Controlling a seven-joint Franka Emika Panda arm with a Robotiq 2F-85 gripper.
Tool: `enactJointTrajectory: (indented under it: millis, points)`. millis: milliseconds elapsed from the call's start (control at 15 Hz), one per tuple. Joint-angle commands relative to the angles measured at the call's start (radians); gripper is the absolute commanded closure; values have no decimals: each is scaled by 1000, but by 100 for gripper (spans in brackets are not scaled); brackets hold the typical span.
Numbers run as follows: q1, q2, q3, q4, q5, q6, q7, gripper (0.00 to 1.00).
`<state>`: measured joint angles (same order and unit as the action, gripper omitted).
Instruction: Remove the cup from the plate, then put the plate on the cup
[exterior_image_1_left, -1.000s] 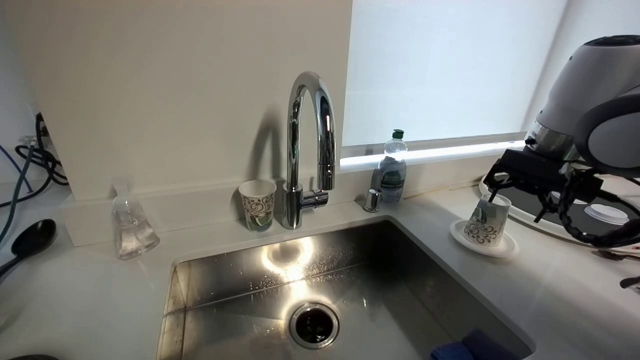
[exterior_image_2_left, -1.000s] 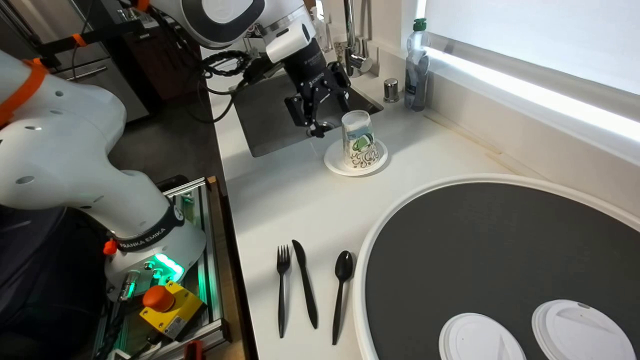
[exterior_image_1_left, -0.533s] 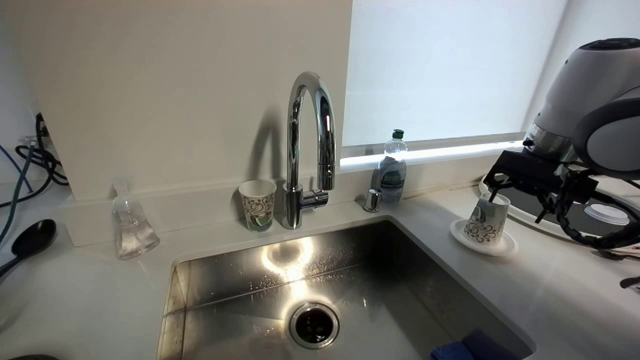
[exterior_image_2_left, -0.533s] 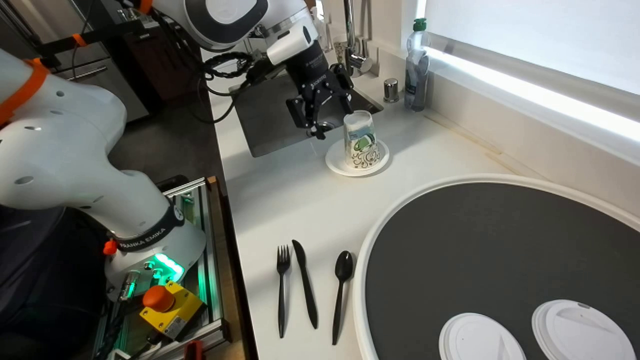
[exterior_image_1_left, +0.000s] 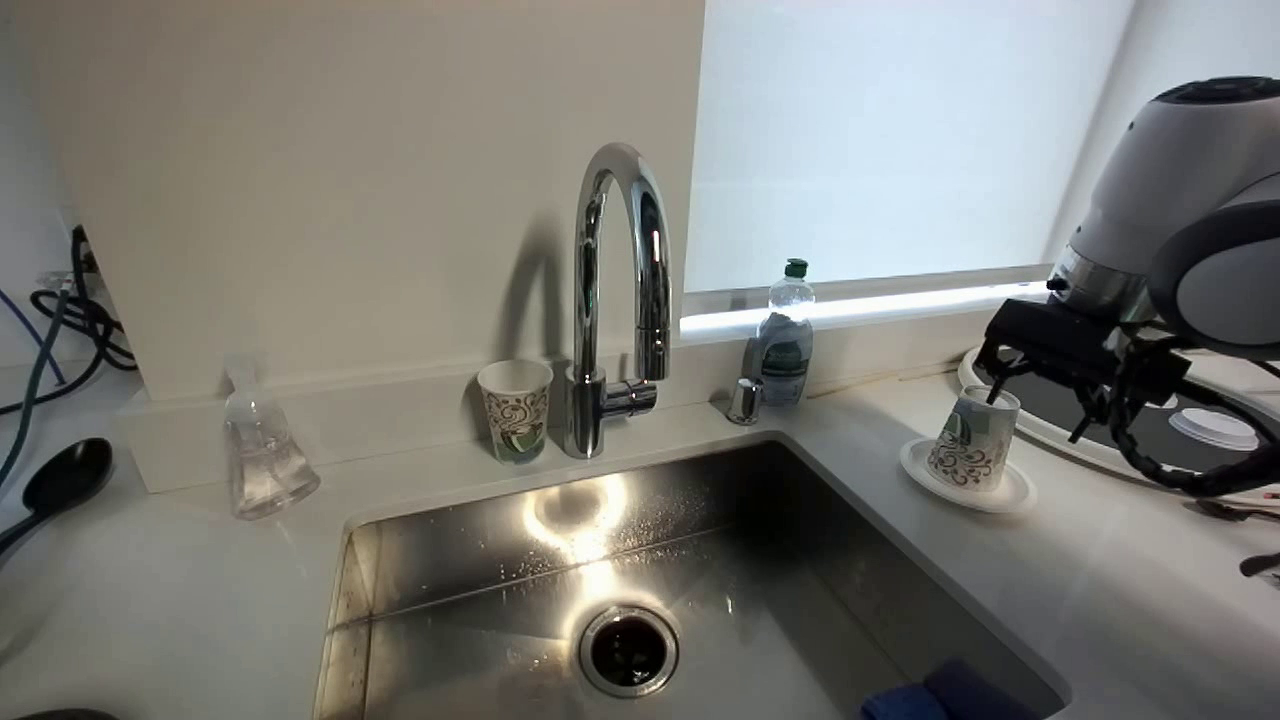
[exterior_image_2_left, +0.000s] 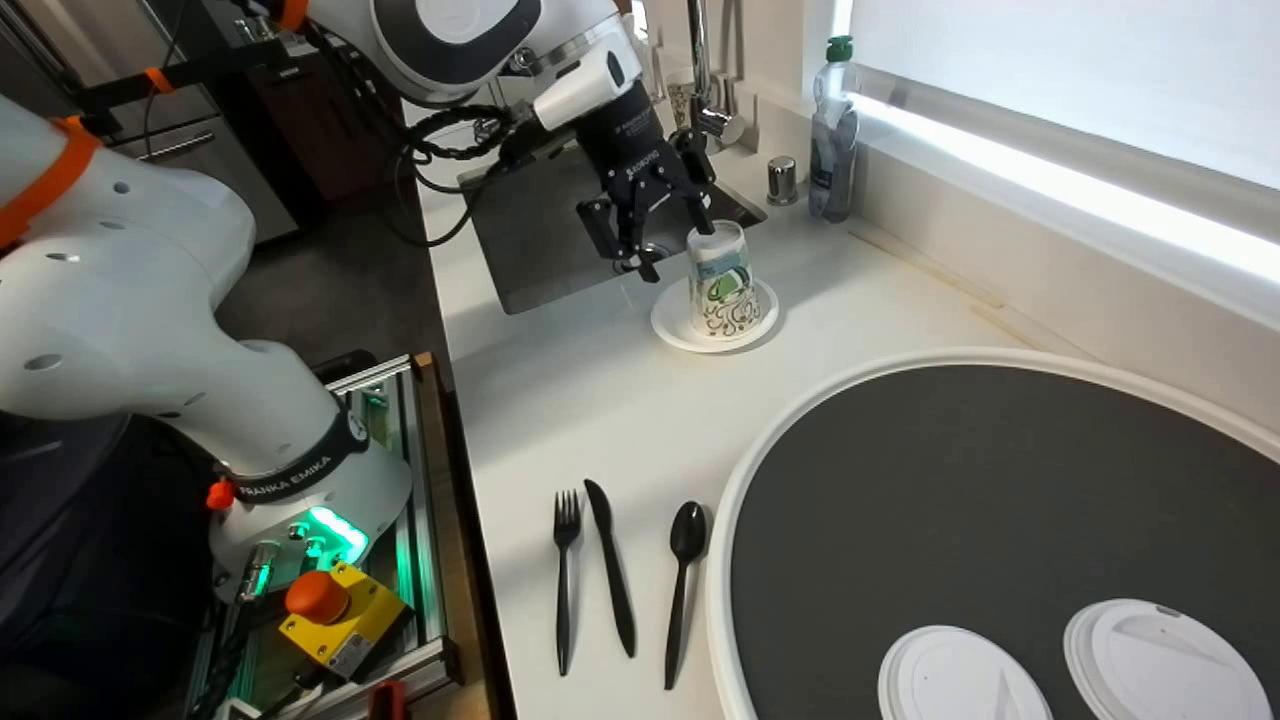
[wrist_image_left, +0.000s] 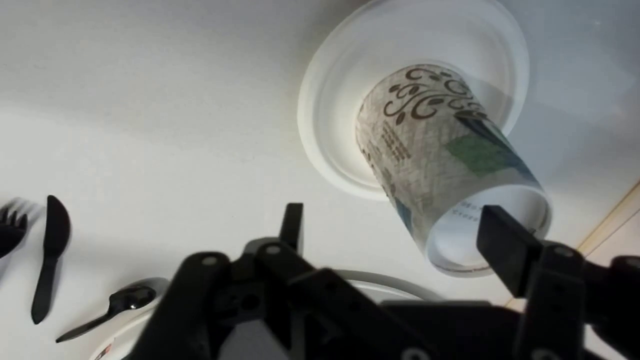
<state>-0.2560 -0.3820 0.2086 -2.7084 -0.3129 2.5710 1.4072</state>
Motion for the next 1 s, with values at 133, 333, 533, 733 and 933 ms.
enactJointTrajectory:
  millis: [133,333,533,733,933]
  points:
    - [1,42,-1,9,-39,38,45,58]
    - [1,42,1,16,-42,54,43,81]
    - [3,46,2,21,-42,70,37,100]
    - [9,44,3,32,-41,70,33,100]
    - [20,36,8,53,-42,67,28,100]
